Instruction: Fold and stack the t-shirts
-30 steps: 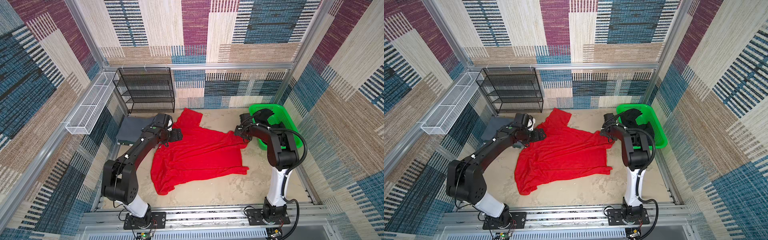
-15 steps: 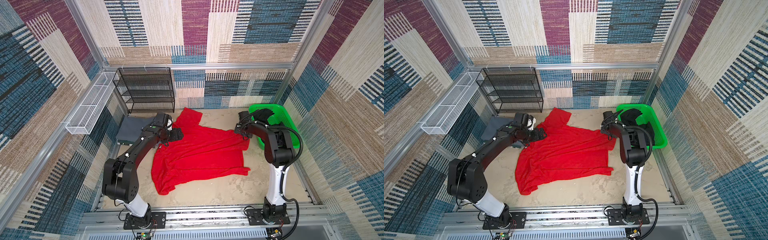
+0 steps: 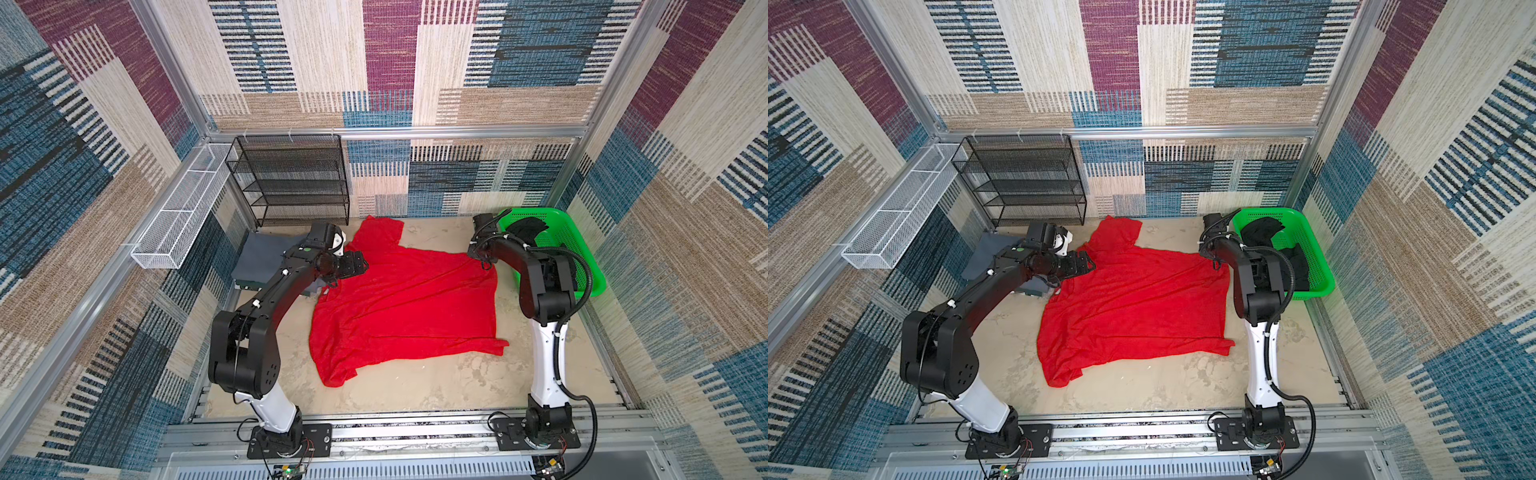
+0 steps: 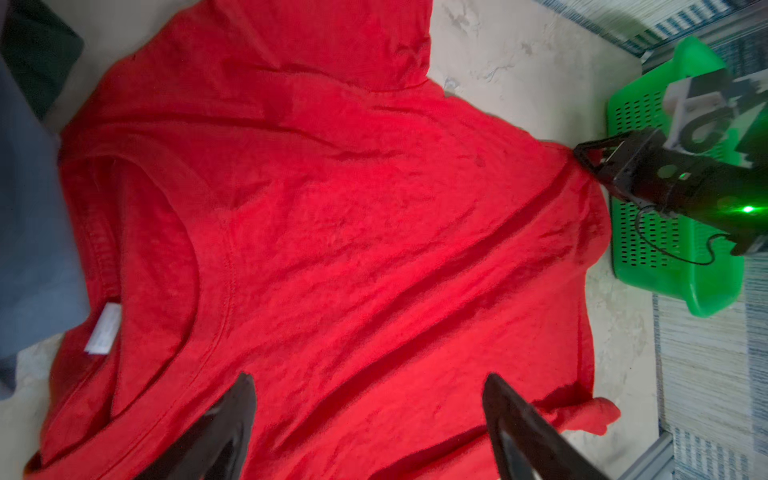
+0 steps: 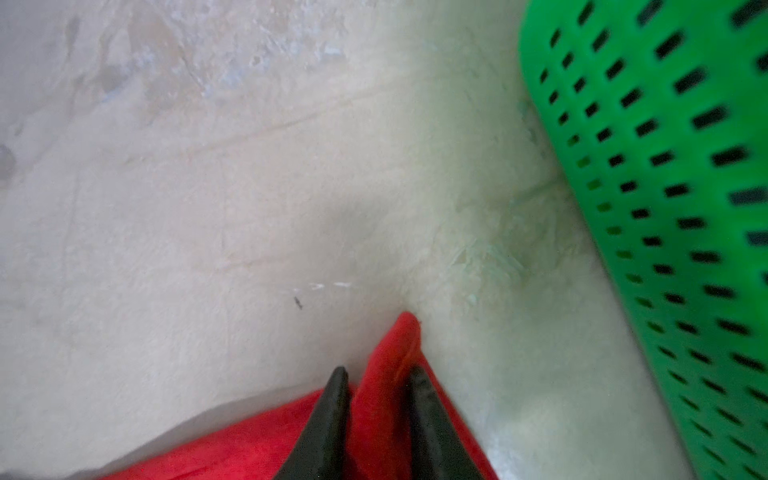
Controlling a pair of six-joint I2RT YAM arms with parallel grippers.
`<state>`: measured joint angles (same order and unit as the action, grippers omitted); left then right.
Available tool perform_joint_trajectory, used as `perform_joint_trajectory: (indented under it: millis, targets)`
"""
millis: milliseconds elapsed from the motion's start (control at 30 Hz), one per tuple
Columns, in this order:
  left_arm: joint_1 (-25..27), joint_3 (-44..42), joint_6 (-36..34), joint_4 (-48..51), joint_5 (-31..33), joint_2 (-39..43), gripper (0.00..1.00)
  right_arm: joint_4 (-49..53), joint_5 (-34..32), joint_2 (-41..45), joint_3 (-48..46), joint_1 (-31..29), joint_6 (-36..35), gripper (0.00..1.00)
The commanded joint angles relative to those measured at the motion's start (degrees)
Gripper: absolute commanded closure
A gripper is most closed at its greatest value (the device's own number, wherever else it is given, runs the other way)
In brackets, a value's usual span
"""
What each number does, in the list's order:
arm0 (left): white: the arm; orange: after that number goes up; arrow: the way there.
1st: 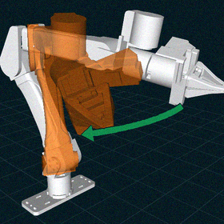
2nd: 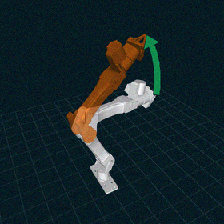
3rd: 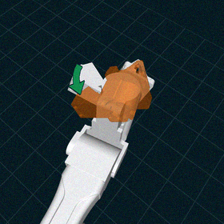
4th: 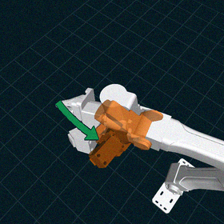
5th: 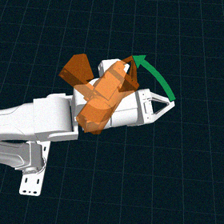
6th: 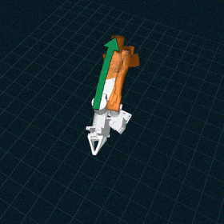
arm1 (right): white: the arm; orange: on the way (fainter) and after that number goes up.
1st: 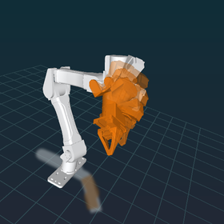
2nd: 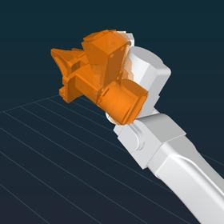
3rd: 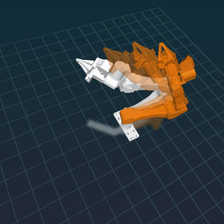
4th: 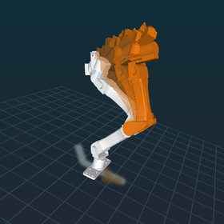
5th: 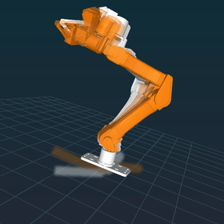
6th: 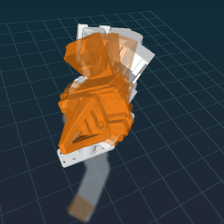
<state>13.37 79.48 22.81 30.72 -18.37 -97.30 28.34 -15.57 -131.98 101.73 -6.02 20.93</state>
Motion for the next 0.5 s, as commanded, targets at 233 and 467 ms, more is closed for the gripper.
perform_joint_trajectory:
  millis: [233, 467]
  targets:
    - [0.08, 16.39, -0.86, -0.42, -0.02, -11.82, 0.14, -1.72, 6.42, 6.55, -4.87, -0.09, -3.01, 0.92]
    - [0.6, 26.81, -4.05, -1.89, 2.02, -22.77, 0.14, -7.59, 11.86, 12.18, -14.24, -0.13, -2.68, 1.0]
